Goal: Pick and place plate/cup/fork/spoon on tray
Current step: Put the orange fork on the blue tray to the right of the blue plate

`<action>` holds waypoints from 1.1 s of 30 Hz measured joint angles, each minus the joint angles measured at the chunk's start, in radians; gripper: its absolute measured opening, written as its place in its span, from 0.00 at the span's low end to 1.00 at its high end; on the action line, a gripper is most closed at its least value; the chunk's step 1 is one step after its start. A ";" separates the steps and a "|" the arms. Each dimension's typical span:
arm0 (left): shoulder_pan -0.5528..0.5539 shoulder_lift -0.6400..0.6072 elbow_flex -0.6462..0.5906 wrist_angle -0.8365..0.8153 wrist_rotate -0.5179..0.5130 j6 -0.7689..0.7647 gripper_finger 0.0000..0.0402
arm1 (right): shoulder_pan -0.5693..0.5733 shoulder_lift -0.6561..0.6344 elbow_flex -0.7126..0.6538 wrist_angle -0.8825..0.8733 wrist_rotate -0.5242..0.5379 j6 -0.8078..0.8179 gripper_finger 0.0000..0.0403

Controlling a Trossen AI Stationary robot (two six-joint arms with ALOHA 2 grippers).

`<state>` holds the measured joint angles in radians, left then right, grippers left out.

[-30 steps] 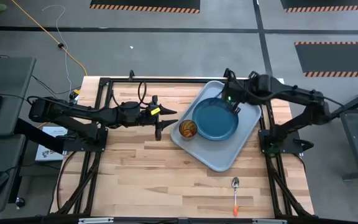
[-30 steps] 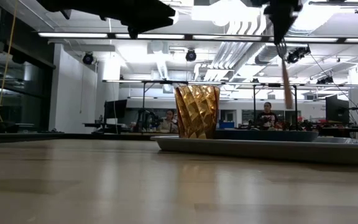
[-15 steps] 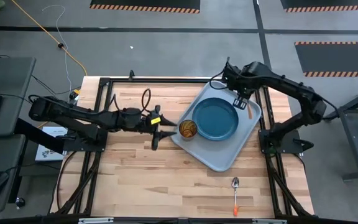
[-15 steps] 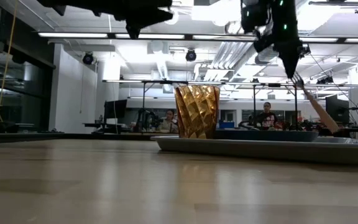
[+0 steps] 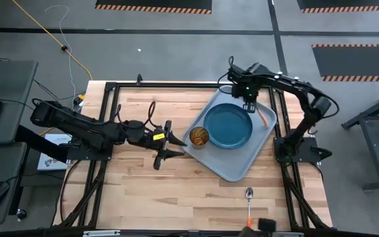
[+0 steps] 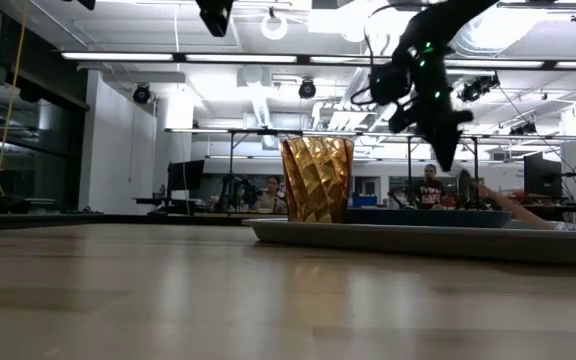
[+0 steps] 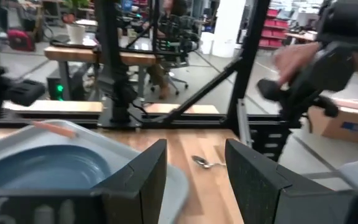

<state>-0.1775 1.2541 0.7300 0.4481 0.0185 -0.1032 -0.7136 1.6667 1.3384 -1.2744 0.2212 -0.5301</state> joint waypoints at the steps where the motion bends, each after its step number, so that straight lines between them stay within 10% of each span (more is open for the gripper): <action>1: -0.010 0.000 0.000 -0.007 0.000 0.000 0.38 | 0.000 0.018 0.000 0.026 0.002 -0.043 0.00; 9: -0.072 -0.004 0.000 -0.029 -0.010 -0.026 0.37 | -0.066 0.165 0.000 0.137 -0.081 -0.215 0.00; 33: -0.094 -0.006 0.000 -0.044 -0.090 -0.078 0.37 | -0.176 0.227 0.000 0.367 -0.344 -0.012 0.00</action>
<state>-0.2714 1.2481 0.7300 0.4046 -0.0719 -0.1810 -0.8899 1.8935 1.3384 -0.9070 -0.1231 -0.5424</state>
